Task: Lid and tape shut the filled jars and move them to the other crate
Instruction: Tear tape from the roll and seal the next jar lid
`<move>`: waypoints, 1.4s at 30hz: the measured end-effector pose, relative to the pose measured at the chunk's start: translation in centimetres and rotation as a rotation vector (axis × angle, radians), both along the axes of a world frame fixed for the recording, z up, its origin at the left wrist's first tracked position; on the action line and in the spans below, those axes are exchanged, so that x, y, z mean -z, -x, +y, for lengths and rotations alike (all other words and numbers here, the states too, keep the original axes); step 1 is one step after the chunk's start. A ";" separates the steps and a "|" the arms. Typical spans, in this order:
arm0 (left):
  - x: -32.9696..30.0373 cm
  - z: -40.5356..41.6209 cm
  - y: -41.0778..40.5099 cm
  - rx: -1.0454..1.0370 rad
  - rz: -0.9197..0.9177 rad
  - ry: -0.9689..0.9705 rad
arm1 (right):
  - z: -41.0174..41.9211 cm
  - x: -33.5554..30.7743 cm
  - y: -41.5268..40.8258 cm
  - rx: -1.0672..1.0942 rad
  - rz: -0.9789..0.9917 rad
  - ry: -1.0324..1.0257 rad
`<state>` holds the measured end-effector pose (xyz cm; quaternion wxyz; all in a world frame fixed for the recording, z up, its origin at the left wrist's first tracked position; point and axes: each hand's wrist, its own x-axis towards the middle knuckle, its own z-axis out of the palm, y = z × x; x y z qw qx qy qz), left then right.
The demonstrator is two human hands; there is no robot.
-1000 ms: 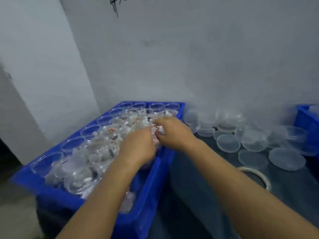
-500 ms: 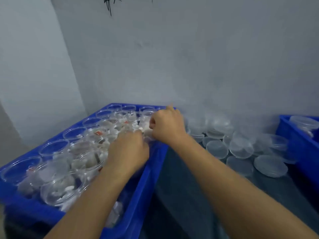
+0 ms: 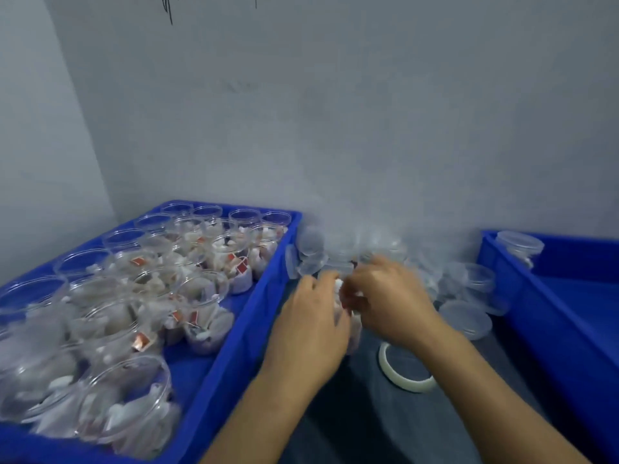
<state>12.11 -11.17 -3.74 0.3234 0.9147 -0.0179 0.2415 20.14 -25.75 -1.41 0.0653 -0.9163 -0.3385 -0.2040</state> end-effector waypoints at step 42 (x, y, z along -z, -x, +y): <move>10.7 -1.5 -5.8 0.063 -0.285 0.318 | -6.4 4.1 -4.5 0.276 0.409 -1.157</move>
